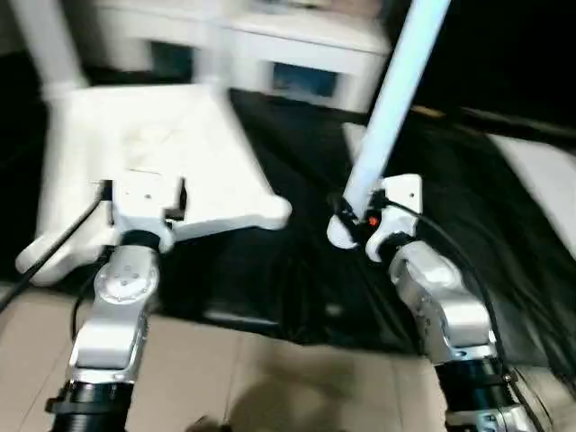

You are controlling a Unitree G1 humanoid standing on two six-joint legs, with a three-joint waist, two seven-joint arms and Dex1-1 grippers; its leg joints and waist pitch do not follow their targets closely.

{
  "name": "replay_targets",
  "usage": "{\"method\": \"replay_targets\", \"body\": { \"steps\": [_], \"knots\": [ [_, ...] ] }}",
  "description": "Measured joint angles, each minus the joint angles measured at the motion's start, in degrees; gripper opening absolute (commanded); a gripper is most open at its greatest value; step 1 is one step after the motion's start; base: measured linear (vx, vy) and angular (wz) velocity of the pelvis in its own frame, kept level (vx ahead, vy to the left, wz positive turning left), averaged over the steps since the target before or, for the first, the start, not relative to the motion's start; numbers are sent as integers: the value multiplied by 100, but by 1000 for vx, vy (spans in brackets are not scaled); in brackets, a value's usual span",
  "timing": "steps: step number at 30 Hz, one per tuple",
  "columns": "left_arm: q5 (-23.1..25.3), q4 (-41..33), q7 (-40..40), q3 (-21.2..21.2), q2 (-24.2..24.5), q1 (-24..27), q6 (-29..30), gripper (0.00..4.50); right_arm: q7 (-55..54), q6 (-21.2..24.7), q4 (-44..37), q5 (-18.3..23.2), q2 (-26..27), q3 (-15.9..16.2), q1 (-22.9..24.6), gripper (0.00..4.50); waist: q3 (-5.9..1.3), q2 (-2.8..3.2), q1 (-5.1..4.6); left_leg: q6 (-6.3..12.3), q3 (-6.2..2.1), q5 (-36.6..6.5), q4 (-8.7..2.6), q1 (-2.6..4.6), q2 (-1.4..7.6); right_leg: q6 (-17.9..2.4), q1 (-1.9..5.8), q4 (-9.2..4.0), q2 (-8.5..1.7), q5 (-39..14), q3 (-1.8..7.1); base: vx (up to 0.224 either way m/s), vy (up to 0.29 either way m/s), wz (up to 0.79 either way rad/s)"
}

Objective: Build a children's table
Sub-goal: Move to table

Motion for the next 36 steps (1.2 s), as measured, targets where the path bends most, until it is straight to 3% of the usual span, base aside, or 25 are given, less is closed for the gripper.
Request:
{"method": "replay_targets", "body": {
  "steps": [1, 2, 3, 4, 5, 6, 7, 8, 10, 11, 13, 15, 18, 21, 23, 25, 26, 28, 29, 30, 31, 32, 34, 35, 36],
  "knots": [
    [20, 19, 0, -94, -44, -14, -20, 381, -21, -8, 14, -2, -32, -51, 17, 188, 11, 17, 29, -126, -39, -142, 132, -6, -17, 184, 2, -144, -31, 105, 103, -20, 197, -47],
    [40, 18, -1, -164, -107, -2, -74, 381, -37, -17, 35, -8, -54, -100, 11, 188, 9, 68, 154, -298, -581, -452, 501, -78, -120, 354, 30, -228, -75, 253, 182, -20, 197, -47],
    [51, 18, 5, -163, -103, -1, -80, 381, -52, -22, 46, -10, -54, -112, 12, 188, 6, 105, 164, -346, -1043, -486, 767, -81, -166, 389, 30, -238, -144, 341, 160, 14, 265, -86],
    [96, 14, 27, -164, -111, -19, -86, 381, -75, -33, 47, -14, -53, -121, 15, 188, -14, 152, 104, -372, -1331, -471, 735, -55, -116, 408, 34, -240, -254, 444, 52, -46, 275, -59],
    [136, -7, 46, -173, -117, -45, -120, 381, -94, -62, 66, -26, -54, -149, 20, 188, -21, 214, -1, -664, -1392, -408, 618, -50, 32, 434, 44, -229, -336, 511, -75, -46, 275, -59],
    [166, -10, 82, -147, -111, -10, -123, 381, -138, -67, 103, -67, -30, -154, 36, 188, -20, 219, -119, -602, -1346, -385, 605, -63, 23, 368, 55, -313, -287, 453, -35, -72, 217, -1],
    [199, -11, 137, -98, -126, 3, -104, 381, -161, -102, 106, -133, -25, -101, 38, 188, -17, 264, -240, -581, -1354, -375, 577, -91, 12, 152, 55, -338, -209, 344, 28, -65, 202, 12],
    [225, -11, 219, -54, -145, 6, -76, 381, -159, -146, 106, -193, 6, 15, 39, 188, -14, 283, -286, -569, -1365, -357, 528, -147, -10, -121, 66, -349, -101, 303, 20, -65, 202, 12],
    [259, -12, 309, 2, -213, 16, -46, 381, -153, -233, 101, -247, 8, 128, 38, 188, -21, 283, -281, -630, -1389, -310, 478, -174, 0, -307, 193, -297, 126, 425, -28, -58, 132, 5],
    [257, -22, 358, 36, -261, 22, -46, 381, -143, -240, 66, -248, 7, 137, 32, 188, -34, 284, -249, -591, -1379, -267, 421, -198, 9, -280, 268, -191, 276, 392, -54, -55, 84, 6],
    [312, -61, 402, 43, -316, 28, 5, 381, -138, -239, 27, -234, 9, 132, 25, 188, -50, 279, -206, -452, -1358, -69, 281, -257, -5, -204, 254, -56, 407, 253, -45, -65, 6, 1],
    [398, -61, 415, -1, -317, 29, 63, 381, -133, -236, 27, -226, -14, 115, 29, 188, -91, 200, -152, -465, -1307, 36, 191, -326, -27, 135, 242, -178, 378, 231, -6, -80, -35, -2],
    [416, -62, 372, -128, -392, 29, 68, 381, -51, -199, 30, -151, -87, -27, 59, 188, -83, 189, 25, -517, -1177, 69, -60, -313, -29, 135, 121, -217, 304, 292, -12, -83, -90, -7],
    [410, -62, 349, -95, -387, 24, 63, 381, 93, -148, 28, -109, -141, -32, 59, 188, -79, 195, 104, -577, -1101, 110, -163, -234, 20, 107, 113, -220, 302, 306, -37, -50, -80, -5],
    [410, -63, 339, -85, -391, 23, 63, 381, 123, -93, 29, -97, -152, 2, 59, 188, -72, 199, 129, -579, -1084, 110, -179, -223, 39, 103, 113, -224, 304, 305, -50, 0, 0, 0],
    [408, -61, 297, -101, -407, 3, 59, 381, 115, -86, 30, -98, -161, 16, 62, 188, -49, 233, 127, -578, -1236, 111, -182, -312, -8, 93, 186, -272, 212, 307, -277, -18, -3, 16],
    [408, -61, 259, -103, -410, -6, 53, 381, 110, -86, 31, -112, -163, 23, 62, 188, -36, 256, 110, -578, -1345, 110, -183, -342, -24, 92, 260, -343, 172, 306, -442, -36, -7, 32],
    [408, -55, 218, -105, -408, -1, 51, 381, 105, -88, 36, -127, -164, 31, 60, 188, -7, 288, 121, -578, -1451, 107, -184, -342, -21, 91, 393, -446, 157, 304, -613, 19, -3, 47],
    [399, -55, 213, -103, -418, -3, 51, 381, 105, -93, 36, -133, -162, 27, 56, 188, 10, 311, 113, -580, -1469, 104, -178, -316, -15, 94, 471, -483, 111, 302, -715, 27, -4, 49],
    [383, -56, 212, -92, -425, 17, 45, 381, 108, -93, 46, -132, -140, 34, 29, 188, 47, 308, 142, -588, -1364, 96, -181, -221, 46, 95, 499, -491, 132, 296, -670, -23, 4, 33],
    [373, -49, 213, -54, -420, 46, 46, 381, 111, -95, 43, -125, -94, 50, 8, 188, 74, 360, 141, -589, -1346, 96, -178, -149, 59, 103, 595, -504, 144, 291, -662, 0, 0, 0],
    [369, -50, 213, -12, -412, 39, 46, 381, 114, -97, 44, -112, -57, 53, 1, 188, 92, 372, 143, -589, -1284, 96, -199, -59, 78, 77, 664, -436, 202, 174, -535, 0, 0, 0],
    [367, -52, 213, 7, -399, 9, 46, 381, 121, -100, 44, -102, -63, 42, 0, 188, 110, 275, 132, -589, -1106, 96, -221, 62, 65, 47, 636, -199, 211, -16, -292, 54, -9, 5],
    [365, -52, 213, 4, -417, 21, 45, 381, 153, -101, 45, -101, -102, 33, 3, 188, 106, 192, 133, -589, -1017, 89, -237, 163, 60, 88, 645, -191, 218, -24, -182, 59, -36, 7],
    [365, -53, 213, -3, -479, 31, 45, 381, 184, -116, 43, -105, -160, 33, -2, 188, 92, 156, 166, -619, -985, -60, -158, 176, 67, 100, 655, -218, 191, -32, -168, 78, -39, 2]
  ]
}}
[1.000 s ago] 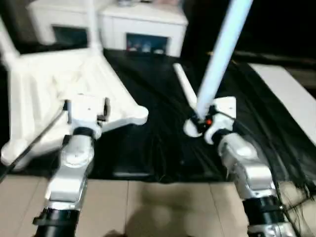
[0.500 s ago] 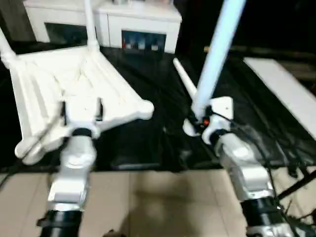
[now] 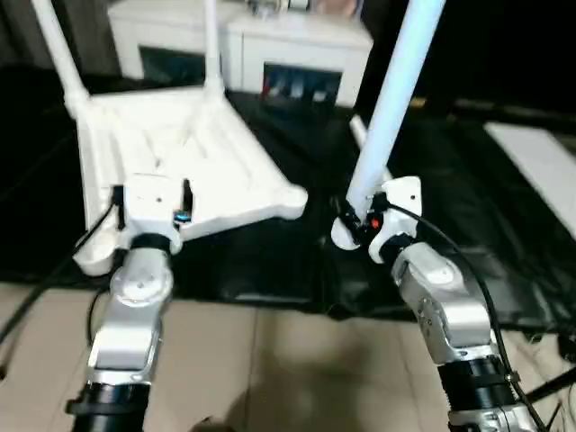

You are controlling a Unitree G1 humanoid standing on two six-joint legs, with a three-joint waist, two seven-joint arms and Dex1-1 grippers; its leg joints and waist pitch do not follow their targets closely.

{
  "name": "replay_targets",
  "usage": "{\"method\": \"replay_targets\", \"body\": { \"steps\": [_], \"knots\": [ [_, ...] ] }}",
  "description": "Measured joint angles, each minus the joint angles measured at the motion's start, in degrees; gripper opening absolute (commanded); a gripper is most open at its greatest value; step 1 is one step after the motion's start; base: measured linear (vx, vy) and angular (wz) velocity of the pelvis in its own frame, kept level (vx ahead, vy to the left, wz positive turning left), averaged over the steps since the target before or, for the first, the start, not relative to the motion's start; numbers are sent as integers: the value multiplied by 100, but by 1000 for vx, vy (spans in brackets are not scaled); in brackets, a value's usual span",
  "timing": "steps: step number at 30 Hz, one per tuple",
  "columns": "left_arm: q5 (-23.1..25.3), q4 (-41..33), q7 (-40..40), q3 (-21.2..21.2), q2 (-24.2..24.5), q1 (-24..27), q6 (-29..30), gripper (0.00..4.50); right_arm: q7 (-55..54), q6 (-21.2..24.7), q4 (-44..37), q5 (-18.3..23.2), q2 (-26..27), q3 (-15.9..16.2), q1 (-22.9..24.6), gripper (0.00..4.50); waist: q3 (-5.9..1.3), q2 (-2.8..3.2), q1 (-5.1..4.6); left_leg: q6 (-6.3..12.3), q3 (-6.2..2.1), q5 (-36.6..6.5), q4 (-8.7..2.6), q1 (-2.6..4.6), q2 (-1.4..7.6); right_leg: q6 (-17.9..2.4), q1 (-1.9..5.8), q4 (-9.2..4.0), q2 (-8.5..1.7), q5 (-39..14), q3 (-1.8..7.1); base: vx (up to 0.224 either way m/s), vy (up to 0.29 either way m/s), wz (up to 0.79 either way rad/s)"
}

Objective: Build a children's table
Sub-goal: Move to table

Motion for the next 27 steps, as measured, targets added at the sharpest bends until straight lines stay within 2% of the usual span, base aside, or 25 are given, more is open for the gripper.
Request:
{"method": "replay_targets", "body": {
  "steps": [1, 2, 4, 5, 6, 7, 8, 9, 10, 11, 13, 14, 15, 16, 17, 18, 19, 20, 21, 22, 23, 24, 25, 26, 27],
  "knots": [
    [-1, -4, -9, -36, -30, 8, 0, 381, 28, -7, -2, -5, -43, 3, -1, 188, -9, 28, 49, 64, -17, -182, 115, -17, 12, 5, 26, -26, -9, -3, -5, 126, 14, -20],
    [0, -15, -36, -82, -48, 0, 0, 381, 41, -8, 3, -11, -56, -3, 8, 188, -21, 69, 100, 113, -81, -218, 134, -18, 19, 15, 36, -46, 1, 0, -36, 126, 14, -20],
    [0, -13, -77, -131, -61, -1, 0, 381, 41, -7, 7, -13, -65, -11, 24, 188, -35, 89, 85, 59, -85, -40, 69, -8, 49, 32, 54, -128, 53, 7, -46, 125, 45, -12],
    [2, -14, -83, -106, -37, 3, 0, 381, 46, -7, 7, -12, -26, 3, 24, 188, -65, 107, 24, 51, -99, 47, 54, 9, 82, 26, 64, -201, 110, 14, -33, 116, 52, -7],
    [3, -13, -83, -82, -9, 11, 1, 381, 51, -7, 6, -11, 15, 45, 15, 188, -70, 103, -29, 83, -112, 28, 48, 18, 64, -11, 28, -202, 110, 14, -20, 144, 61, -8],
    [6, -12, -82, -13, 13, 12, 2, 381, 61, -8, 6, -12, 63, 103, -4, 188, -87, 77, -89, 111, -114, 1, 46, 19, 18, -90, -17, -139, 97, 3, 27, 154, 36, -1],
    [10, -9, -82, 51, 65, 11, 2, 381, 85, -9, 6, -11, 99, 129, -12, 188, -115, 31, -191, 154, -120, -25, 50, 39, -39, -178, -88, 7, 84, -15, 128, 154, 36, -1],
    [14, -10, -82, 62, 58, 9, 2, 381, 98, -10, 6, -12, 80, 124, -13, 188, -137, -3, -237, 151, -118, -56, 49, 69, -66, -173, -132, 48, 62, -18, 166, 157, -11, 4],
    [14, -10, -83, 54, 33, 8, 2, 381, 101, -11, 7, -12, 55, 107, -8, 188, -144, -15, -276, 166, -100, -82, 48, 87, -84, -107, -130, 21, 38, -50, 187, 139, -25, 8],
    [16, -12, -83, 31, -29, -13, 2, 381, 102, -17, 7, -11, -25, 76, -5, 188, -172, -25, -251, 219, -71, -107, 49, 25, -114, 68, -73, -13, 31, -85, 220, 139, -25, 8],
    [13, -15, -104, -156, -158, -31, 2, 381, 99, -16, 60, -15, -127, -23, 19, 188, -192, 12, -158, 526, -133, -218, 173, -79, -97, 71, -29, -99, 111, -106, 256, 138, -13, 6],
    [14, -14, -106, -205, -163, -31, 2, 381, 95, -26, 62, -15, -138, -84, 15, 188, -217, 55, -112, 513, -186, -203, 201, -191, -64, 65, -14, -138, 190, -118, 254, 141, -14, 3],
    [15, -14, -105, -185, -131, -25, 2, 381, 97, -35, 60, -15, -124, -96, 14, 188, -236, 68, -84, 359, -222, -187, 200, -219, -36, 57, -12, -158, 224, -125, 239, 129, -7, -1],
    [16, -12, -104, -126, -87, -18, 2, 381, 97, -38, 63, -16, -92, -92, 3, 188, -247, 73, -136, 198, -277, -178, 164, -165, -26, 42, -43, -98, 232, -132, 189, 185, -31, -1],
    [21, 5, -98, -5, -42, 28, 8, 381, 120, -37, 62, -14, 25, 53, -35, 188, -256, 39, -205, 182, -314, -209, 141, -116, -77, -52, -219, 144, 181, -165, 159, 185, -31, -1],
    [33, 20, -97, 85, 17, 43, 12, 381, 149, -38, 57, -12, 100, 147, -44, 188, -258, 29, -211, 201, -396, -241, 135, -71, -132, -23, -384, 425, 124, -173, 175, 176, -74, -11],
    [54, 14, -96, 140, 25, 40, 10, 381, 166, -38, 58, -12, 122, 202, -42, 188, -264, 14, -207, 223, -440, -267, 116, -17, -177, 17, -547, 559, 97, -172, 192, 77, -78, -25],
    [65, 4, -96, 137, 13, 19, 8, 381, 170, -39, 56, -12, 101, 206, -41, 188, -279, -71, -216, 226, -416, -285, 77, 46, -264, 61, -724, 445, 46, -101, 326, 77, -78, -25],
    [67, -5, -96, 120, -20, -19, -1, 381, 170, -44, 55, -13, 47, 190, -41, 188, -279, -200, -234, 224, -361, -305, 80, 83, -363, 124, -724, 173, -42, 181, 452, 0, -65, -12],
    [69, -2, -96, 99, -101, -23, 0, 381, 169, -44, 62, -17, -42, 156, -8, 188, -253, -240, -209, 312, -310, -373, 149, 83, -396, 87, -665, 231, -29, 129, 502, -3, -57, 11],
    [68, 3, -102, -72, -188, 0, 1, 381, 169, -40, 134, -32, -127, 74, 33, 188, -235, -212, -139, 653, -331, -443, 341, 72, -359, 47, -541, 133, 29, 130, 527, -3, -57, 11],
    [68, 2, -103, -159, -212, 7, 1, 381, 173, -35, 177, -42, -176, 36, 33, 188, -228, -201, -97, 686, -338, -467, 465, 29, -365, 31, -458, 73, 55, 140, 519, 0, 0, 0],
    [69, 2, -103, -167, -202, 2, 1, 381, 177, -33, 172, -40, -183, -12, 33, 188, -225, -157, -87, 643, -353, -445, 538, -44, -355, 15, -360, 1, 71, 150, 445, 0, 0, 0],
    [69, -20, -102, -153, -176, -14, -1, 381, 189, -26, 162, -35, -180, -30, 29, 188, -217, -65, -90, 556, -362, -388, 435, -131, -284, 15, -240, -66, 74, 149, 263, 0, 0, 0],
    [71, -42, -102, -135, -141, -19, -3, 381, 212, -11, 160, -35, -150, -22, 19, 188, -202, 54, -78, 411, -379, -226, 279, -173, -173, 24, -138, -111, 97, 144, 57, 60, 40, 16]
  ]
}}
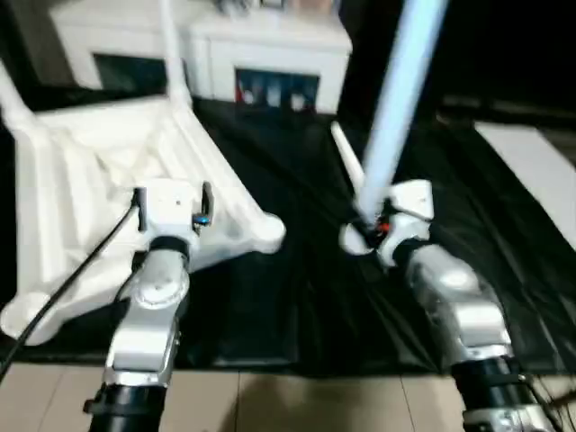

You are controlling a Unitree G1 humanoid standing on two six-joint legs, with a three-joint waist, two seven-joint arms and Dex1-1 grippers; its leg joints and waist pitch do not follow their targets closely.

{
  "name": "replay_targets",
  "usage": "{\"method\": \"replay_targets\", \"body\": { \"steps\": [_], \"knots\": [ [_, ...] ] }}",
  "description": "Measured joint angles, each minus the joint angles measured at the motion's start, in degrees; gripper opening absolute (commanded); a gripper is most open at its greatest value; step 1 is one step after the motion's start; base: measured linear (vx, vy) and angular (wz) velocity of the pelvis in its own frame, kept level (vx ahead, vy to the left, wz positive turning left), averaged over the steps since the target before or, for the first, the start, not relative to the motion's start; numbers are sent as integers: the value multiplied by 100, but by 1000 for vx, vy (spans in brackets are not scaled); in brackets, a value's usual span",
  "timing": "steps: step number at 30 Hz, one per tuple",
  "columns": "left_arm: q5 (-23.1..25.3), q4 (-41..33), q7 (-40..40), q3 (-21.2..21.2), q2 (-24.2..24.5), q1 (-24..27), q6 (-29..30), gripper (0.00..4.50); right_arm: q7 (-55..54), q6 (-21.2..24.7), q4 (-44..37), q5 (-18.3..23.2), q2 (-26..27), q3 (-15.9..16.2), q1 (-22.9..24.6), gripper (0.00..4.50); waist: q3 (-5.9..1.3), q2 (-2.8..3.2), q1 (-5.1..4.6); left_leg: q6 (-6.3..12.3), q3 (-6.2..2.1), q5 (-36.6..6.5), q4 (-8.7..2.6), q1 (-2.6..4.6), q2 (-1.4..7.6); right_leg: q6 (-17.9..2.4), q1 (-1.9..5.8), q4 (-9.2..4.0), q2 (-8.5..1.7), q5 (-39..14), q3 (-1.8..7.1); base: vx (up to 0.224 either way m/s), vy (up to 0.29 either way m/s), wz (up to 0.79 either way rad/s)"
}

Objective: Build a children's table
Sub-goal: Move to table

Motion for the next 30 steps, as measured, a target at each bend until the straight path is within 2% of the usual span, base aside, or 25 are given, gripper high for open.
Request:
{"method": "replay_targets", "body": {
  "steps": [2, 3, 4, 5, 7, 8, 9, 10, 11, 12, 14, 15, 16, 17, 18, 19, 20, 21, 22, 23, 25, 27, 28, 29, 30],
  "knots": [
    [9, 0, 0, 120, 73, 30, 0, 381, 88, 16, -1, -4, 83, 146, 3, 188, 38, 119, -82, -150, -199, 107, -2, -47, 52, 57, 255, -241, -50, -31, -418, 89, 90, 30],
    [24, 0, 0, 155, 70, 31, 1, 381, 113, 16, -1, -4, 113, 246, 2, 188, 40, 121, -126, -134, -286, 135, -52, -26, -8, 49, 291, -312, -39, -35, -442, 137, 78, 48],
    [45, 6, 0, 185, 74, 33, 3, 381, 133, 16, 0, -3, 139, 326, -4, 188, 49, 109, -160, -118, -387, 147, -87, -21, -112, -77, 280, -264, -5, -114, -391, 144, 53, 64],
    [53, 9, 0, 229, 89, 39, 5, 381, 158, 16, -2, -1, 176, 379, -8, 188, 53, 99, -186, -102, -476, 141, -105, -1, -244, -238, 255, -67, 16, -255, -275, 144, 53, 64],
    [62, 5, 1, 291, 140, 40, 4, 381, 156, 16, -3, 8, 222, 404, -23, 188, 50, 29, -241, -51, -569, 111, -105, 61, -451, -265, 42, 497, 115, -399, 62, 117, 15, 58],
    [69, 5, 0, 303, 171, 42, 5, 381, 137, 13, -13, 25, 236, 395, -35, 188, 49, -19, -214, -30, -506, 85, -109, 110, -504, -209, -156, 606, 152, -396, 169, 116, -7, 50],
    [74, 5, 0, 302, 176, 42, 5, 381, 126, 12, -16, 28, 240, 385, -34, 188, 46, -103, -204, -38, -441, 73, -137, 157, -569, -170, -278, 486, 138, -367, 281, 87, -40, 20],
    [76, 4, -3, 289, 170, 40, 5, 381, 115, 11, -16, 29, 236, 363, -31, 188, 40, -194, -217, -51, -363, 65, -154, 202, -627, -74, -280, 304, 86, -163, 400, 76, -84, 17],
    [76, 16, -8, 242, 98, 43, 8, 381, 94, 11, -5, 28, 185, 288, 9, 188, 73, -207, -164, 22, -221, 15, -141, 244, -567, 6, -197, 278, 95, -117, 494, 131, -93, 16],
    [72, 15, -23, 117, 39, 44, 7, 381, 87, 14, 11, 26, 127, 223, 35, 188, 83, -170, -84, 190, -150, -88, -19, 250, -480, -9, -137, 211, 120, -116, 519, 103, -70, 16],
    [52, 11, -98, -19, 36, 34, 5, 381, 82, 15, 4, 27, 86, 97, 34, 188, 87, -152, 18, 209, -146, -118, 287, 136, -329, -24, -24, 97, 128, -108, 525, 50, -10, -1],
    [42, 11, -151, -22, 44, 31, 4, 381, 76, 15, -4, 31, 90, 50, 35, 188, 83, -111, 45, 144, -146, -78, 218, 103, -233, -48, 20, 58, 146, -97, 506, 82, -6, 0],
    [38, 10, -203, -22, 48, 29, 1, 381, 68, 14, -25, 36, 85, 7, 32, 188, 67, -12, 61, 77, -144, -29, -4, 67, -109, -49, 74, 9, 215, -102, 443, 92, 55, 7],
    [31, 7, -258, -17, 98, 34, -9, 381, 48, 13, -47, 51, 104, -14, 35, 188, 64, 146, 65, -378, -147, 213, -155, 86, 89, -29, 117, -3, 289, -131, 346, 92, 55, 7],
    [24, 16, -290, 2, 149, 48, -9, 381, 29, 23, -46, 69, 177, 4, 43, 188, 81, 173, 11, -352, -138, 188, -159, 124, 93, -117, 68, 18, 274, -177, 336, 126, 101, 5],
    [19, 35, -318, 83, 191, 74, -3, 381, 43, 33, -61, 79, 286, 128, 30, 188, 66, 119, 19, -365, -17, 157, -202, 179, 99, -320, -7, 155, 244, -281, 363, 130, 85, -24],
    [6, 54, -350, 159, 247, 81, 1, 381, 61, 37, -137, 123, 341, 234, 42, 188, 67, 114, 44, -375, 112, 83, -203, 256, 101, -349, -134, 374, 169, -314, 334, 130, 85, -24],
    [-13, 47, -378, 166, 243, 81, 0, 381, 63, 38, -184, 156, 333, 242, 58, 188, 61, 85, 56, -371, 260, 48, -220, 327, 120, -329, -231, 463, 87, -305, 279, 108, 63, -45],
    [-33, 39, -418, 162, 231, 79, -1, 381, 52, 41, -235, 168, 310, 231, 65, 188, 58, 36, 50, -382, 398, 18, -239, 395, 128, -341, -310, 456, 2, -296, 242, 72, 14, -41],
    [-75, 34, -503, 110, 206, 76, -14, 381, 39, 42, -354, 177, 246, 186, 136, 188, 34, -71, -5, -392, 451, -18, -236, 422, 56, -109, -273, 281, -84, -74, 267, 72, 14, -41],
    [-126, 39, -591, -46, 90, 83, -20, 381, 11, 51, -417, 178, 100, 30, 272, 188, 22, -91, -2, -273, 415, -94, -220, 398, 48, -18, -206, 221, -47, -117, 296, 99, -41, -3],
    [-266, 17, -861, -260, 70, 115, -109, 381, 23, 114, -418, 150, -35, -107, 343, 188, 0, -23, 38, -40, 232, -137, 52, 205, 35, -41, -118, 98, 44, -114, 292, 124, -25, 0],
    [-426, -47, -1074, -258, 116, 171, -180, 381, 70, 121, -452, 147, -86, -109, 361, 188, -11, 6, 53, -31, 163, -84, 52, 80, 52, -50, -97, 85, 95, -129, 279, 76, 1, -7],
    [-651, -121, -1379, -245, 225, 224, -203, 381, 134, 130, -489, 146, -113, -98, 359, 188, -36, 90, 66, -341, 91, 170, -95, -40, 126, -65, -101, 136, 181, -170, 218, 76, 1, -7],
    [-797, -127, -1577, -200, 319, 280, -205, 381, 179, 138, -496, 151, -79, -78, 360, 188, -51, 75, 32, -348, 71, 165, -72, -32, 153, -81, -121, 162, 195, -191, 226, 69, 7, -7]
  ]
}}
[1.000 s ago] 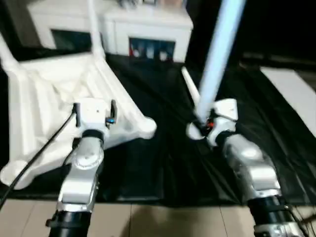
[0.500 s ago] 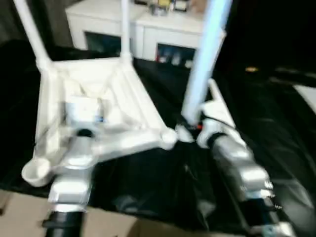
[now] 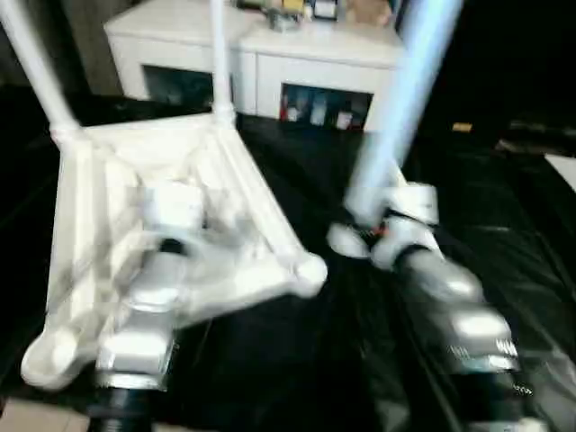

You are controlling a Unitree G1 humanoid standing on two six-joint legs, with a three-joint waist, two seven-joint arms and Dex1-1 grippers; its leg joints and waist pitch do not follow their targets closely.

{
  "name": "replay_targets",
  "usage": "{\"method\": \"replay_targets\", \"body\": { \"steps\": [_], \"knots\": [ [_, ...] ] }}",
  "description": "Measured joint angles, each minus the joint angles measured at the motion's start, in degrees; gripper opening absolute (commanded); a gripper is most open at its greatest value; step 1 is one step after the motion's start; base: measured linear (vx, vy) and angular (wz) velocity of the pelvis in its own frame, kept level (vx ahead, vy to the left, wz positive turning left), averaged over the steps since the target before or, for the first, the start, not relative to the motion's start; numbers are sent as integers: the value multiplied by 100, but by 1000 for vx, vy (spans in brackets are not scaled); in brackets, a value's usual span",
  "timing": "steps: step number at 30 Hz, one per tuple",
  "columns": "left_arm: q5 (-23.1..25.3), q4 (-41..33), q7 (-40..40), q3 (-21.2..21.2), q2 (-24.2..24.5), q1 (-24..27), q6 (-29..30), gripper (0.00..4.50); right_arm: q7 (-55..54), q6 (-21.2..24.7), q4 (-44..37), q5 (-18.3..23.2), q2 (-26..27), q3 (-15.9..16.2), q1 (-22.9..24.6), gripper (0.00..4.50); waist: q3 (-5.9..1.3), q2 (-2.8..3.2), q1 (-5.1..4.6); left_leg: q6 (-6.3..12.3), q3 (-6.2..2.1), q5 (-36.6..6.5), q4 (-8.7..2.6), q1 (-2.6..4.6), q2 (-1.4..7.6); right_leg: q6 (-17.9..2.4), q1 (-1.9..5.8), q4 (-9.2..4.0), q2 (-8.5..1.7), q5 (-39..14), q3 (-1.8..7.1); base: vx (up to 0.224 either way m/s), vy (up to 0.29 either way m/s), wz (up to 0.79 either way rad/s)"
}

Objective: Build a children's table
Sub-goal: Move to table

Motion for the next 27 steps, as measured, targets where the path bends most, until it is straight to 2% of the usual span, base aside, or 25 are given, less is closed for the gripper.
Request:
{"method": "replay_targets", "body": {
  "steps": [2, 3, 4, 5, 6, 7, 9, 10, 11, 12, 14, 16, 17, 22, 25, 27],
  "knots": [
    [-475, -88, -779, 40, 298, 179, 12, 399, 244, 5, -67, 14, -3, 265, -33, 188, -23, -63, -29, 16, -5, -13, -6, -40, -52, 13, -154, 70, -35, 8, 71, 100, 22, -2],
    [-583, -122, -997, 19, 395, 237, 14, 409, 293, 5, -72, 26, -29, 292, -44, 188, -25, -71, -11, 16, -3, -12, -15, -47, -72, 41, -161, 68, -38, 7, 106, 75, 28, -3],
    [-736, -192, -1289, -4, 461, 300, 15, 417, 356, 6, -74, 32, -131, 300, -73, 188, -26, -89, 31, 9, 16, -4, -22, -91, -100, 140, -174, 71, -43, 7, 172, 0, 0, 0],
    [-886, -284, -1629, -63, 569, 362, 53, 417, 409, 19, -69, 44, -235, 297, -101, 188, -22, -95, 63, 3, 32, 10, -32, -115, -105, 163, -201, 67, -44, 20, 192, 0, 0, 0],
    [-954, -329, -1852, -145, 641, 386, 93, 420, 435, 23, -67, 50, -290, 293, -115, 188, -19, -100, 76, 1, 36, 26, -39, -116, -103, 176, -200, 62, -45, 28, 193, 0, 0, 0],
    [-1027, -375, -2087, -242, 774, 401, 138, 441, 495, 26, -66, 53, -339, 292, -136, 188, -14, -104, 81, -15, 44, 37, -48, -109, -97, 175, -199, 57, -46, 40, 191, -58, -7, -2],
    [-1123, -412, -2591, -441, 1094, 401, 280, 441, 662, 28, -62, 62, -463, 292, -174, 188, -5, -97, 63, -37, 84, 65, -116, -70, -82, 118, -179, 27, -57, 56, 188, -69, -10, -1],
    [-1134, -413, -2720, -461, 1125, 396, 330, 441, 695, 29, -54, 63, -503, 292, -174, 188, 8, -99, 49, -52, 123, 86, -153, -33, -77, 110, -158, 20, -73, 67, 189, -85, -16, 5],
    [-1134, -417, -2910, -548, 1248, 390, 374, 441, 790, 32, -52, 64, -542, 295, -174, 188, 25, -104, 43, -54, 201, 118, -187, 8, -42, 95, -137, 21, -84, 80, 189, -85, -16, 5],
    [-1123, -402, -3051, -666, 1370, 356, 400, 441, 892, 33, -47, 68, -593, 304, -185, 188, 43, -96, 42, -58, 227, 127, -196, 24, -24, 88, -124, 21, -85, 91, 186, -92, -21, 5],
    [-1120, -333, -3351, -839, 1536, 300, 478, 418, 1103, 108, -46, 104, -707, 320, -264, 188, 92, -67, 44, -61, 269, 130, -207, 68, 2, 89, -98, 19, -86, 102, 186, -90, -19, 1],
    [-1056, -195, -3614, -1047, 1637, 166, 522, 407, 1271, 137, -44, 122, -842, 334, -328, 188, 115, -46, 47, -63, 276, 131, -217, 92, 5, 106, -77, 14, -89, 111, 187, -71, -11, 0],
    [-929, -12, -3828, -1258, 1761, -41, 550, 404, 1408, 140, -45, 126, -975, 368, -375, 188, 122, -36, 54, -63, 278, 132, -222, 96, 6, 104, -75, 15, -89, 118, 187, -85, -18, 3],
    [-604, 416, -4329, -1615, 2073, -491, 707, 364, 1552, 140, -31, 125, -1072, 402, -412, 188, 125, -24, 32, -79, 283, 235, -259, 98, 21, 65, -87, 12, -83, 183, 173, 0, 0, 0],
    [-380, 633, -4413, -1755, 2221, -625, 819, 338, 1576, 138, 41, 115, -1073, 414, -408, 188, 125, -10, 11, -78, 293, 247, -266, 76, 20, 61, -115, 7, -83, 186, 180, 0, 0, 0],
    [-228, 895, -4366, -1820, 2240, -742, 907, 322, 1613, 139, 57, 100, -1097, 419, -388, 188, 126, 18, 12, -71, 296, 255, -266, 32, 20, 61, -154, 3, -83, 190, 181, 0, 0, 0]
  ]
}}
